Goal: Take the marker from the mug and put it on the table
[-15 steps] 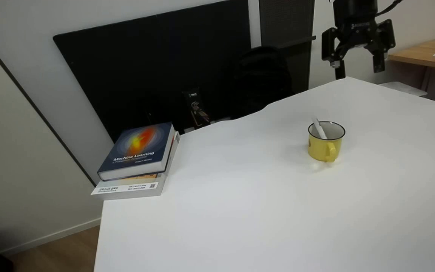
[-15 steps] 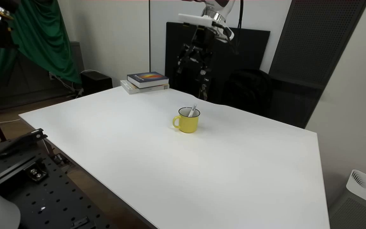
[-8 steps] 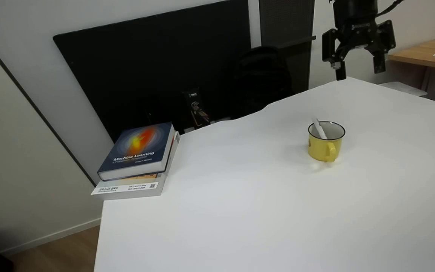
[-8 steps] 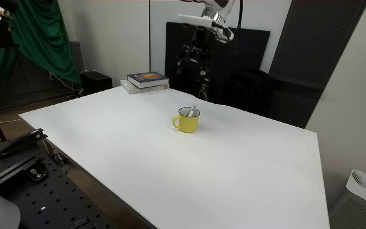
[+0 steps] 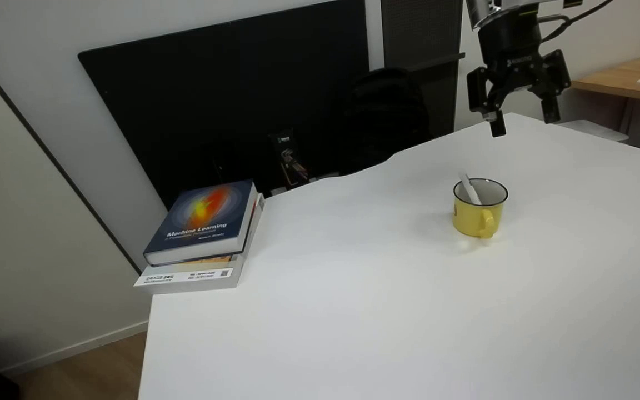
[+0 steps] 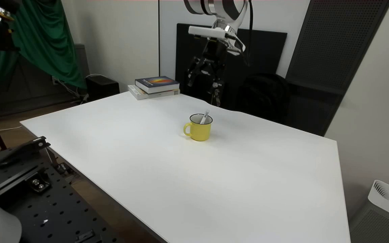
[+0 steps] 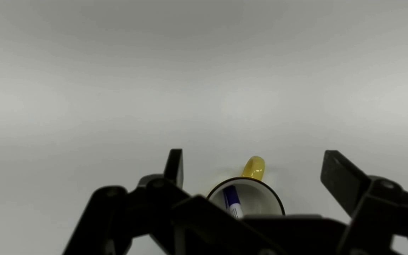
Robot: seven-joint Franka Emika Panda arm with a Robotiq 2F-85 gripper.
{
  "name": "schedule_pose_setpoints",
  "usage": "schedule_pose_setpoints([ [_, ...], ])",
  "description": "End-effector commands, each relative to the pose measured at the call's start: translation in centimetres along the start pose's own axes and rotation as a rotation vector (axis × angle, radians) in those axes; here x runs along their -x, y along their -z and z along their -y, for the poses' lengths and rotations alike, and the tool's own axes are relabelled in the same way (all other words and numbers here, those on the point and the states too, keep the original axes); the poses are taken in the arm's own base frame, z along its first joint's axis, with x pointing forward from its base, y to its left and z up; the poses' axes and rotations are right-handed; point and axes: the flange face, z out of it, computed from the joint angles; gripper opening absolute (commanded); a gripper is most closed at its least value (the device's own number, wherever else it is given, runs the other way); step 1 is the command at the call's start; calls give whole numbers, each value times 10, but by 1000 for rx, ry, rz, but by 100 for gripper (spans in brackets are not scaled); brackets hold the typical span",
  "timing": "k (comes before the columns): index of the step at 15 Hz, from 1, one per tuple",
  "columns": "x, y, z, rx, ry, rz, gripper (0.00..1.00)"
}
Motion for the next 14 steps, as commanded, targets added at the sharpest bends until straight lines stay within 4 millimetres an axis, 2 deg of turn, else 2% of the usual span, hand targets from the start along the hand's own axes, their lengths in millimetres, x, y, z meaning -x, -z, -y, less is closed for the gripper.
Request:
schedule_pose_setpoints([
  [1,-25,9,-7,-4,-32,14,100],
  [5,-45,4,-22,-43,-45,36,100],
  [9,-68,-16,-38,-65,-63,61,100],
  [14,-92,-37,-39,-73,-47,44,100],
])
